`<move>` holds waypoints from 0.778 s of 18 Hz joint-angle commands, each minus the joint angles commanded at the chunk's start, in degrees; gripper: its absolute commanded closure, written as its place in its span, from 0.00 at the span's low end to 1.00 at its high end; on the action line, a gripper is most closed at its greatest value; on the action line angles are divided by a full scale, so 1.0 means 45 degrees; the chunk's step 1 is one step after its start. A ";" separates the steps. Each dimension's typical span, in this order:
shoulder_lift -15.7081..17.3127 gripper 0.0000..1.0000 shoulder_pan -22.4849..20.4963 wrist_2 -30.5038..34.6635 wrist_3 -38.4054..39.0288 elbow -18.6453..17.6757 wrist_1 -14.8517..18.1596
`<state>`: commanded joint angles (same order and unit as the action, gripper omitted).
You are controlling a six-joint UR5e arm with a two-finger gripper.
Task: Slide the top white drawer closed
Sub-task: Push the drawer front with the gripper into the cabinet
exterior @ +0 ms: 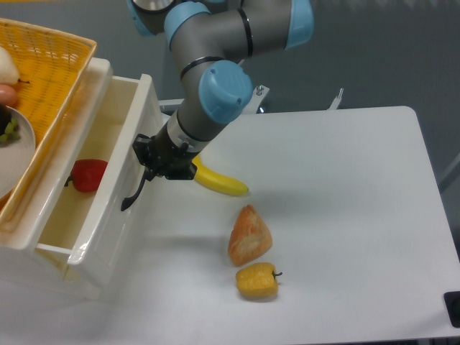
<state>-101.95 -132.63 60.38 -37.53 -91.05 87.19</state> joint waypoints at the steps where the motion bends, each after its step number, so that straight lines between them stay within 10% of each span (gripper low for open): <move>1: 0.0000 1.00 0.0020 0.0000 0.0020 0.0000 0.0000; 14: -0.0039 1.00 0.0742 -0.0156 0.0293 -0.0059 -0.0059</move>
<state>-102.13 -129.29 59.68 -36.21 -91.32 86.92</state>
